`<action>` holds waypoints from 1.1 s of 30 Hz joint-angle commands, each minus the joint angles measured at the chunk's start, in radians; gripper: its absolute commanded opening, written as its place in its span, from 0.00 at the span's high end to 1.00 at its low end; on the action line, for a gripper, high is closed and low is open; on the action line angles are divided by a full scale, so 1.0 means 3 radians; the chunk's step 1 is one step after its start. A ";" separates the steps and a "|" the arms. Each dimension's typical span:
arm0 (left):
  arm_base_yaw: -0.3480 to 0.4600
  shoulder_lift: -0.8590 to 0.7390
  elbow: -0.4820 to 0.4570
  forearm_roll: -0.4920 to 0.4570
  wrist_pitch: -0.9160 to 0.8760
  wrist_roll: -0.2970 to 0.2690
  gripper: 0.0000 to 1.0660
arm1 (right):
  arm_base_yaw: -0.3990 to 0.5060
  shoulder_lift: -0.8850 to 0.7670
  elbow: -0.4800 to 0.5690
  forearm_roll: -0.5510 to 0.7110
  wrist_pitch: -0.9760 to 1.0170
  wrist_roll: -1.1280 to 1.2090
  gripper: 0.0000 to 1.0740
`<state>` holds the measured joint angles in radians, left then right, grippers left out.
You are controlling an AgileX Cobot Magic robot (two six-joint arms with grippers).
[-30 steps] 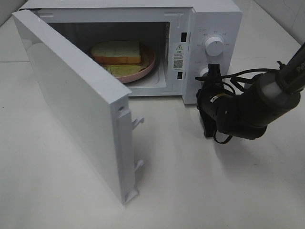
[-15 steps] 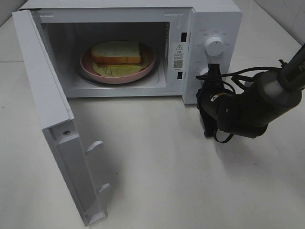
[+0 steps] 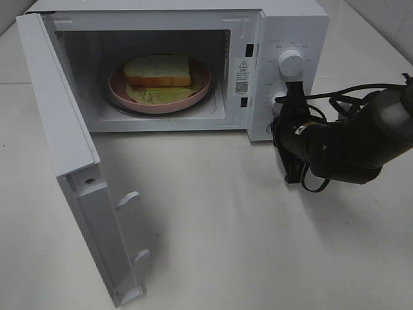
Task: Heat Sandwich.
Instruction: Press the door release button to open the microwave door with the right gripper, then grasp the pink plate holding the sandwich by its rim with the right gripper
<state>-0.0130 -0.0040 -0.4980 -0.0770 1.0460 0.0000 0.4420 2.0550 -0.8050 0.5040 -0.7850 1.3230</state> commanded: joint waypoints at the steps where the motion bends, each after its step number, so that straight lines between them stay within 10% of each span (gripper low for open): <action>1: 0.0007 -0.0077 0.0017 -0.0003 -0.0043 0.0000 0.08 | -0.0017 -0.0160 0.0077 -0.0130 0.0010 -0.0017 1.00; 33: 0.0007 -0.0077 0.0017 -0.0003 -0.0043 0.0000 0.08 | 0.0023 -0.1730 0.0750 -0.0173 0.2013 -0.1860 0.94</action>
<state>-0.0130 -0.0040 -0.4980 -0.0770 1.0460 0.0000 0.4430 1.5750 -0.5820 0.4590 -0.2310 0.8480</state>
